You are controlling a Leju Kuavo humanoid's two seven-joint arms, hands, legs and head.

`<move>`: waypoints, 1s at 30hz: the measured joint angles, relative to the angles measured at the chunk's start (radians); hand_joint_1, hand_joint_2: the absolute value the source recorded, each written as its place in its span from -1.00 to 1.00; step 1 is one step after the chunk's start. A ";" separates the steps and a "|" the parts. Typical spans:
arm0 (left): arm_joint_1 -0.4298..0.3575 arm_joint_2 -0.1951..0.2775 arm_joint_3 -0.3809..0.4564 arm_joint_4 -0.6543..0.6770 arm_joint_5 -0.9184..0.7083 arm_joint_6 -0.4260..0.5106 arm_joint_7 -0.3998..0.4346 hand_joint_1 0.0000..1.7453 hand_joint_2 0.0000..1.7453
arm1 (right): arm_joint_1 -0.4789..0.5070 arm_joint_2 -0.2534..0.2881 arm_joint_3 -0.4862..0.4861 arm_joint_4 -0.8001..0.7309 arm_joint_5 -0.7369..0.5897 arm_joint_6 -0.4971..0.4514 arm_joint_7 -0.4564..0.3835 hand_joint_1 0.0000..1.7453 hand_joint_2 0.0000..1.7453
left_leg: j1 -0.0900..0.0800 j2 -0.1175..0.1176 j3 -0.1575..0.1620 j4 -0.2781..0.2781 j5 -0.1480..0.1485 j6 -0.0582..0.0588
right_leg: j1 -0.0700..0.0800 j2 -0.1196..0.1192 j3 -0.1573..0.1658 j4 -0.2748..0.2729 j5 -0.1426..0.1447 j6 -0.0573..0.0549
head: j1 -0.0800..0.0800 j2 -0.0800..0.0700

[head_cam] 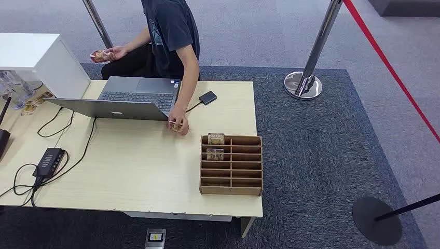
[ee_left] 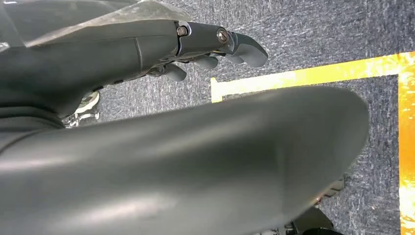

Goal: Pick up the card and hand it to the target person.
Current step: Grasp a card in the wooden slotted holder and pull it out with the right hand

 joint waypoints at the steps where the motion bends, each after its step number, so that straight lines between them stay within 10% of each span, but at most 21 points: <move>1: -0.001 -0.001 0.005 0.001 -0.006 0.001 0.000 -1.00 -1.00 | -0.001 0.001 -0.001 -0.009 0.000 0.000 -0.007 -1.00 -1.00 | 0.000 0.000 0.000 0.000 0.000 0.000 | 0.000 0.000 0.000 0.000 0.000 0.000 | 0.000 0.000; 22: -0.032 -0.033 0.178 0.032 -0.151 0.016 -0.014 -1.00 -1.00 | 0.070 0.052 0.257 -0.660 -0.065 -0.068 -0.142 -1.00 -1.00 | 0.000 0.000 0.000 0.000 0.000 0.000 | 0.000 0.000 0.000 0.000 0.000 0.000 | 0.000 0.000; 26: -0.038 -0.036 0.196 0.039 -0.173 0.016 -0.018 -1.00 -1.00 | 0.075 0.051 0.368 -0.776 -0.057 -0.087 -0.154 -1.00 1.00 | 0.000 0.000 0.000 0.000 0.000 0.000 | 0.000 0.000 0.000 0.000 0.000 0.000 | 0.000 0.000; 30: -0.042 -0.039 0.209 0.043 -0.195 0.016 -0.022 -1.00 -1.00 | 0.074 0.048 0.483 -0.879 -0.048 -0.104 -0.162 -1.00 1.00 | 0.000 0.000 0.000 0.000 0.000 0.000 | 0.000 0.000 0.000 0.000 0.000 0.000 | 0.000 0.000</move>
